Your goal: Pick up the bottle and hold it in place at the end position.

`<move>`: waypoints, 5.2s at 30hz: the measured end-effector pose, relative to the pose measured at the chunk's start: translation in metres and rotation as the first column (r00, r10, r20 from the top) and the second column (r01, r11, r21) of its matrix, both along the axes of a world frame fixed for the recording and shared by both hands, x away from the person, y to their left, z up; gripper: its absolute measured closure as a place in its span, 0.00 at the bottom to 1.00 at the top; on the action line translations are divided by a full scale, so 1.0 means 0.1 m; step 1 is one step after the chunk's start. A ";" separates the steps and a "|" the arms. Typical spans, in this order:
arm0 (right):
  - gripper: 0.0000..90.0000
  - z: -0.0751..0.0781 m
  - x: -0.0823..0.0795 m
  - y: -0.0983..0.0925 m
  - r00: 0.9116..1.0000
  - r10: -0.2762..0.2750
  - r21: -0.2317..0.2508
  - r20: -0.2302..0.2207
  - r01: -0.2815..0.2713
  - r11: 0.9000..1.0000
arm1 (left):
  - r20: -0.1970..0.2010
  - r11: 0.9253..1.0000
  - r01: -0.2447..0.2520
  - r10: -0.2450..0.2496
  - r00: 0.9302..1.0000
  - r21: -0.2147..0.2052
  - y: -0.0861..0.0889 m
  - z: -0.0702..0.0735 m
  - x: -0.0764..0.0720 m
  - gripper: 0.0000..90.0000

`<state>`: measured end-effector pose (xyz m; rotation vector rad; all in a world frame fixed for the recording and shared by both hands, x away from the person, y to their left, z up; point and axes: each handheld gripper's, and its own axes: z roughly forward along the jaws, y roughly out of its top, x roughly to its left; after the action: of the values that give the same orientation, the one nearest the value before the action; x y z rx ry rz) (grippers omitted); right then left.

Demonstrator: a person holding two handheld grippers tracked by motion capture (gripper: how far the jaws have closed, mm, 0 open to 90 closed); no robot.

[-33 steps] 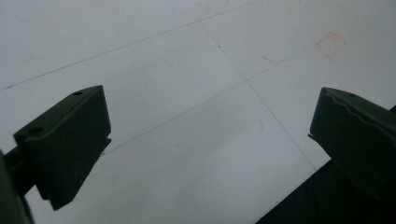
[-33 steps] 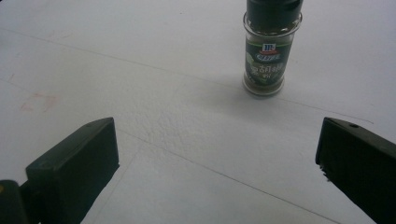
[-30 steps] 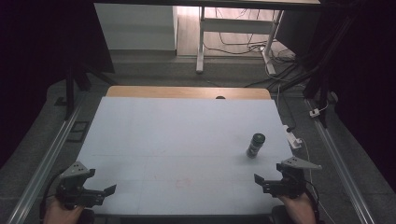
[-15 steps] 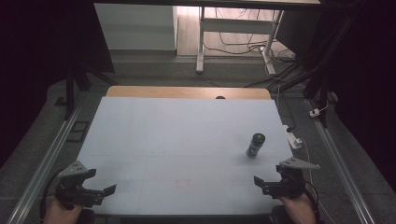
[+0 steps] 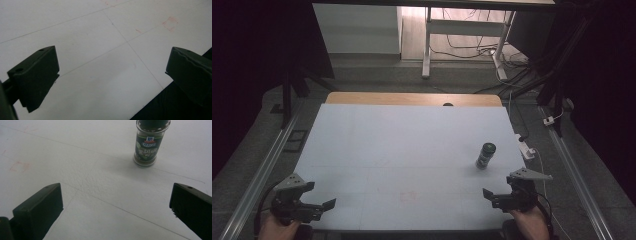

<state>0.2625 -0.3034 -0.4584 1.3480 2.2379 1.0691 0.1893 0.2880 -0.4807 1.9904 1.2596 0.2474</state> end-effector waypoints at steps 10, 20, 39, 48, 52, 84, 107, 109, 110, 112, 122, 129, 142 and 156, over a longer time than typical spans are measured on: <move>0.00 0.00 0.00 0.01 1.000 0.006 -0.010 0.006 -0.006 1.000 | -0.008 1.000 -0.004 0.004 1.000 -0.003 0.00 0.00 0.01 0.00; 0.00 0.01 0.00 0.03 1.000 0.018 -0.011 0.014 -0.018 1.000 | -0.023 1.000 -0.001 0.000 1.000 -0.028 0.03 -0.01 0.02 0.00; 0.00 0.03 0.10 0.07 0.997 0.063 0.005 0.040 -0.063 0.998 | 0.005 1.000 -0.010 0.010 1.000 -0.023 0.02 0.00 0.00 0.00; 0.00 0.00 0.22 0.10 0.997 0.060 -0.005 0.057 -0.060 0.998 | 0.009 1.000 -0.018 0.018 1.000 -0.016 0.01 0.01 -0.01 0.00; 0.00 -0.02 0.29 0.10 0.996 0.055 -0.005 0.070 -0.055 0.998 | 0.010 1.000 -0.017 0.017 1.000 -0.014 0.01 0.01 -0.01 0.00; 0.00 -0.26 0.99 0.07 1.000 0.003 -0.074 0.031 0.000 0.997 | 0.005 1.000 -0.022 0.022 1.000 -0.020 0.02 0.00 0.00 0.00; 0.42 -0.36 1.15 0.04 0.994 0.095 -0.102 0.054 -0.089 0.991 | 0.001 1.000 -0.018 0.018 1.000 -0.021 0.02 0.00 0.00 0.00; 0.48 -0.36 1.15 0.05 0.992 0.112 -0.092 0.049 -0.107 0.990 | 0.001 1.000 -0.017 0.017 1.000 -0.021 0.02 0.00 0.00 0.00; 0.48 -0.36 1.15 0.05 0.992 0.112 -0.092 0.049 -0.107 0.990 | 0.000 1.000 -0.016 0.016 1.000 -0.020 0.02 0.00 0.00 0.00; 0.56 -0.36 1.15 0.04 0.991 0.122 -0.087 0.047 -0.118 0.989 | 0.000 1.000 -0.016 0.016 1.000 -0.018 0.02 0.00 0.00 0.00; 0.58 -0.32 1.14 0.08 0.992 0.113 -0.134 0.050 -0.106 0.985 | -0.002 1.000 -0.015 0.015 1.000 -0.019 0.02 0.00 0.00 0.00; 0.59 -0.26 1.13 0.09 0.992 0.115 -0.116 0.058 -0.108 0.987 | -0.003 1.000 -0.015 0.015 1.000 -0.019 0.02 0.00 0.01 0.00; 0.59 -0.08 1.09 0.25 0.986 0.144 -0.048 0.080 -0.141 0.989 | -0.002 1.000 -0.013 0.013 1.000 -0.020 0.01 0.00 0.00 0.00; 0.59 0.02 1.06 0.54 0.978 0.197 -0.062 0.067 -0.193 0.979 | -0.007 1.000 -0.011 0.011 1.000 -0.021 0.02 0.00 0.01 0.00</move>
<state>0.3690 -0.2490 -0.4562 1.0672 2.3646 1.0917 0.1903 0.2899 -0.4807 1.9682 1.2732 0.2313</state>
